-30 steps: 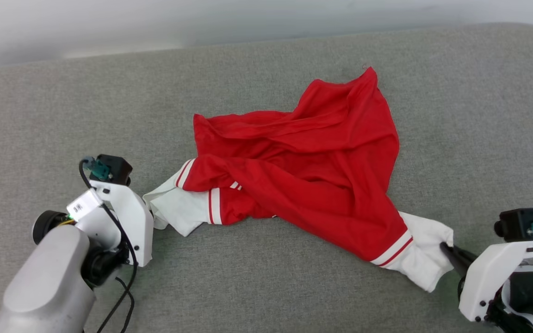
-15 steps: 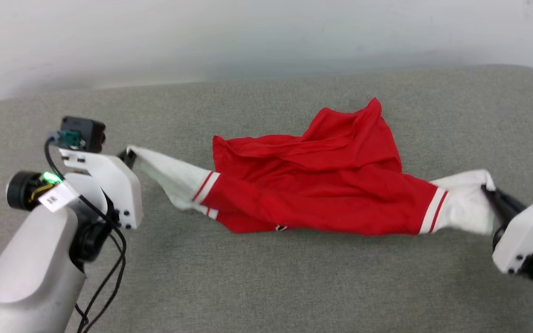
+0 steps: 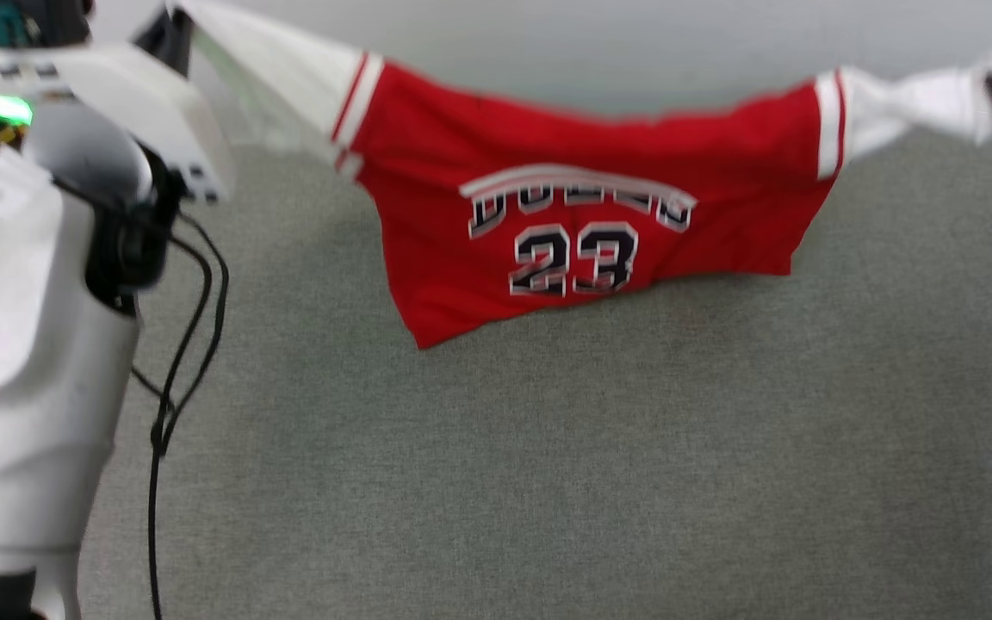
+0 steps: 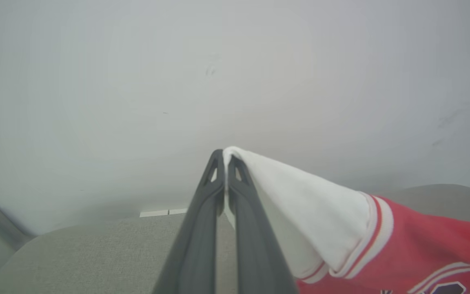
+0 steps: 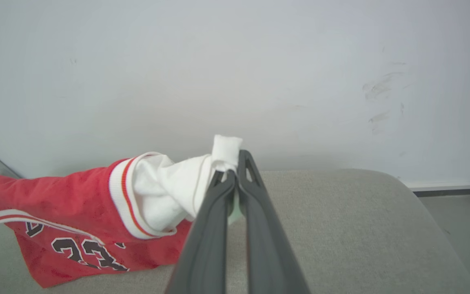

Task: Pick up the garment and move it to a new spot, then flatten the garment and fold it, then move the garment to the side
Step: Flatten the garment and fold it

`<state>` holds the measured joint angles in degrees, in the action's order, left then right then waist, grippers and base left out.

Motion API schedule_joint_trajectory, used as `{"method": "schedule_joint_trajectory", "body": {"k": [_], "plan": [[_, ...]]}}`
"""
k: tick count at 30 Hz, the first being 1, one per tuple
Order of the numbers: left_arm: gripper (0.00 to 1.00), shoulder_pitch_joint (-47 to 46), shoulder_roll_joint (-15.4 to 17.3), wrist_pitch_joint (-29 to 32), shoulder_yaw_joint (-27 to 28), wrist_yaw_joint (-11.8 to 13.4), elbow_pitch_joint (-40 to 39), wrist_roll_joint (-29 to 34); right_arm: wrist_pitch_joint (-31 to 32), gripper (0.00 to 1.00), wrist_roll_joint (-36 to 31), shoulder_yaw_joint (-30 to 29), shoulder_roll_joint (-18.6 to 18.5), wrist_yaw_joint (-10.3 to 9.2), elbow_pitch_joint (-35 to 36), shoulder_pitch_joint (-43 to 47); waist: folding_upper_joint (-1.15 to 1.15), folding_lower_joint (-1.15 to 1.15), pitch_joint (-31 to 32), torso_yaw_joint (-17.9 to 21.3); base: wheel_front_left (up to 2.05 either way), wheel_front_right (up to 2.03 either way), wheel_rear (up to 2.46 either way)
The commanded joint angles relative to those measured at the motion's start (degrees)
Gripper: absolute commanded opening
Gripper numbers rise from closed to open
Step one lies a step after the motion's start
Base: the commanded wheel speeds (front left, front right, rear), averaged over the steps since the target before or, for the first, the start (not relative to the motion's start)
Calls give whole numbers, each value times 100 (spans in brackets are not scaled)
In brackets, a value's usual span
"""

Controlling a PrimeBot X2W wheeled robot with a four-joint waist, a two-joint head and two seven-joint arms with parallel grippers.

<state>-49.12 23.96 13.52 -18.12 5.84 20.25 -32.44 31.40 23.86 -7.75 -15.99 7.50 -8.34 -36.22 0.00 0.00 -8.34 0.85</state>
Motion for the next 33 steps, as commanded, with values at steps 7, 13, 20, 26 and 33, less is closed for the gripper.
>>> {"method": "schedule_joint_trajectory", "body": {"k": [7, 13, 20, 26, 33], "plan": [[0, -1574, -166, -591, 167, -22, 799, 163, -400, 0, -148, 148, -153, -2, -837, -1960, 0, 0, -770, -3, 0, 0, 0], [0, -2687, -141, -984, 259, -13, 1274, 329, -936, 0, -305, 326, -183, -2, -1527, -3391, 0, 0, -1356, 43, 0, 0, 0], [0, -3586, -67, -1367, 338, -4, 1349, 422, -1585, 0, -343, 610, -254, -2, -2300, -4734, 0, 0, -2047, 87, 0, 0, 0], [0, -3937, -100, -1574, 369, -118, 1536, 359, -2074, 0, -171, 904, -328, -2, -2865, -5385, 0, 0, -2554, 93, 0, 0, 0], [0, -3790, -238, -1801, 352, -335, 2077, 211, -2429, 0, 224, 1290, -230, -2, -3534, -5422, 0, 0, -2936, 115, 0, 0, 0]]}}
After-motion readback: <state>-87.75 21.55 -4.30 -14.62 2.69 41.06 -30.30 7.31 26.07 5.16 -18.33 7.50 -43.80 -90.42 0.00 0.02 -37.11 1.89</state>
